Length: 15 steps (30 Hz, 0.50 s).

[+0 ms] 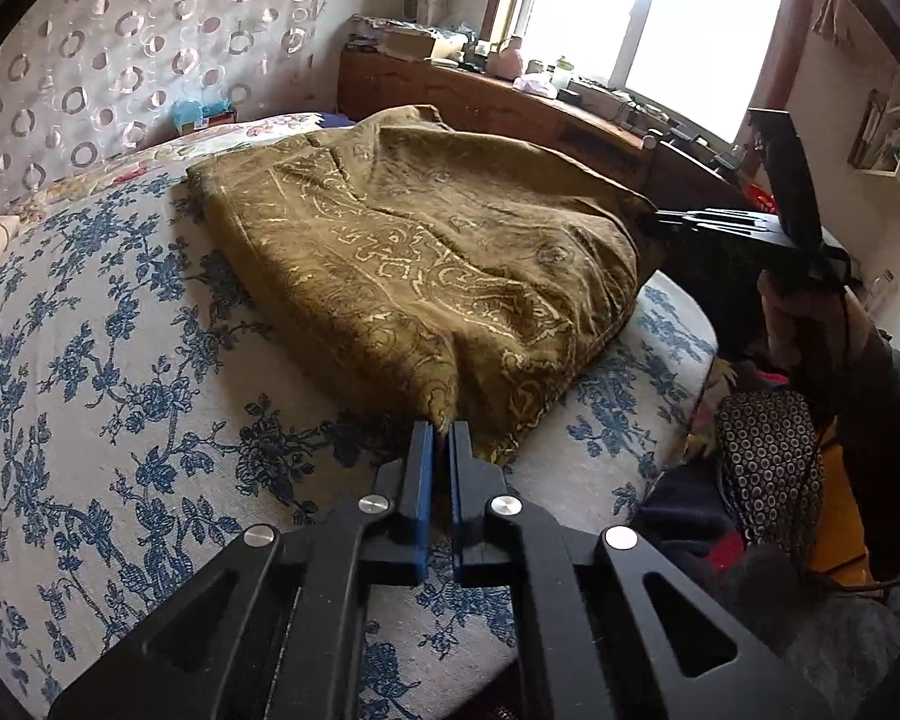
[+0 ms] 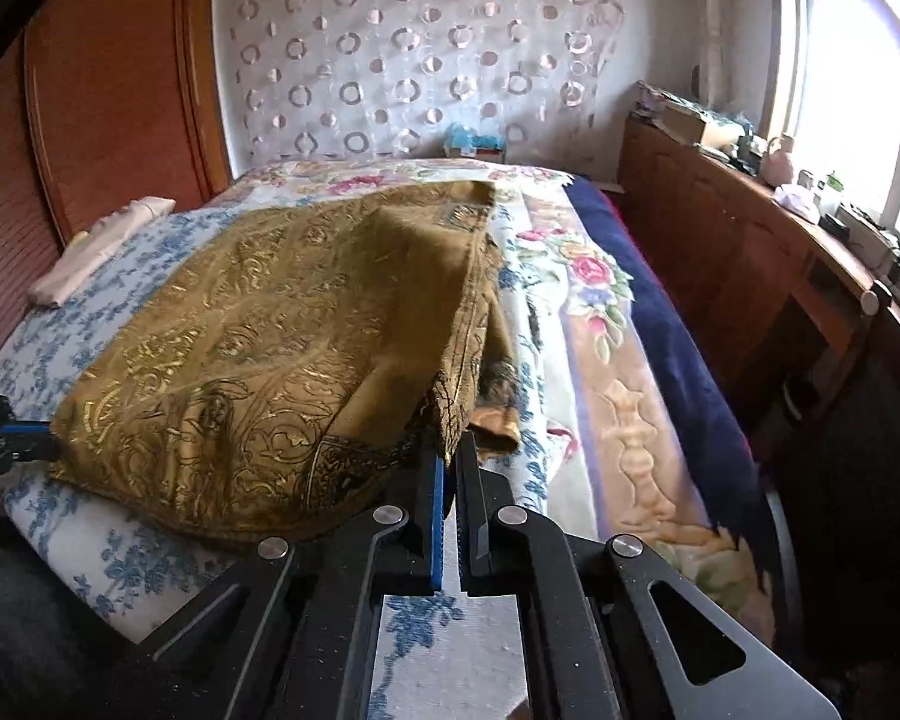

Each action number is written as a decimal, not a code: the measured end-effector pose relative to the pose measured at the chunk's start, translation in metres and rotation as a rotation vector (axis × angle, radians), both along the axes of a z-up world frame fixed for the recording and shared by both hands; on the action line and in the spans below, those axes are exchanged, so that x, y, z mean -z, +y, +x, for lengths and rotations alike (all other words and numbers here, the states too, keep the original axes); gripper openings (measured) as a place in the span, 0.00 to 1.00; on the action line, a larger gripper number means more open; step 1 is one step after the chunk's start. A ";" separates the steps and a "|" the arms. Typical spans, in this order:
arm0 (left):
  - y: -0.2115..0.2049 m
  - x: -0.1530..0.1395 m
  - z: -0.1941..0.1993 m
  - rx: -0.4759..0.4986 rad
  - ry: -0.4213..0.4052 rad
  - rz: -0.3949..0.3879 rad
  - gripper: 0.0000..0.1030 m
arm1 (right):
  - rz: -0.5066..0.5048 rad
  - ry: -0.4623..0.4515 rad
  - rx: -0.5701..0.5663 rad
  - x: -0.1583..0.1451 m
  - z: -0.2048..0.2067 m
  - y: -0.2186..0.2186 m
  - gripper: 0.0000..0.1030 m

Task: Fold small clothes
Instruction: 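Grasp the edge of the brown bundle with the left gripper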

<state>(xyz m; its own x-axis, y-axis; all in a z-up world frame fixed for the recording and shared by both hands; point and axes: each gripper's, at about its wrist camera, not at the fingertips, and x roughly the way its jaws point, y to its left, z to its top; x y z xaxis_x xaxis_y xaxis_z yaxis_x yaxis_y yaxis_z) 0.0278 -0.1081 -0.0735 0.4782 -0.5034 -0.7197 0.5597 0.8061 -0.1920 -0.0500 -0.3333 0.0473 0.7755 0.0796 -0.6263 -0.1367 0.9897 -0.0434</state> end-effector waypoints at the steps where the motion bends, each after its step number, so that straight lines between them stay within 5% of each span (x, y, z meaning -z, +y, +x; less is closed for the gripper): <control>1: 0.000 0.001 0.001 -0.007 0.001 0.005 0.05 | 0.002 0.009 -0.001 0.002 0.003 0.002 0.03; 5: 0.003 0.002 0.005 -0.026 -0.004 0.012 0.09 | -0.013 0.016 -0.003 0.002 0.009 0.013 0.03; 9: 0.005 0.003 0.009 -0.052 -0.015 0.025 0.27 | -0.013 0.015 0.000 0.000 0.009 0.012 0.03; 15: 0.003 0.008 0.014 -0.049 0.005 0.027 0.29 | -0.005 0.011 0.010 0.001 0.012 0.010 0.03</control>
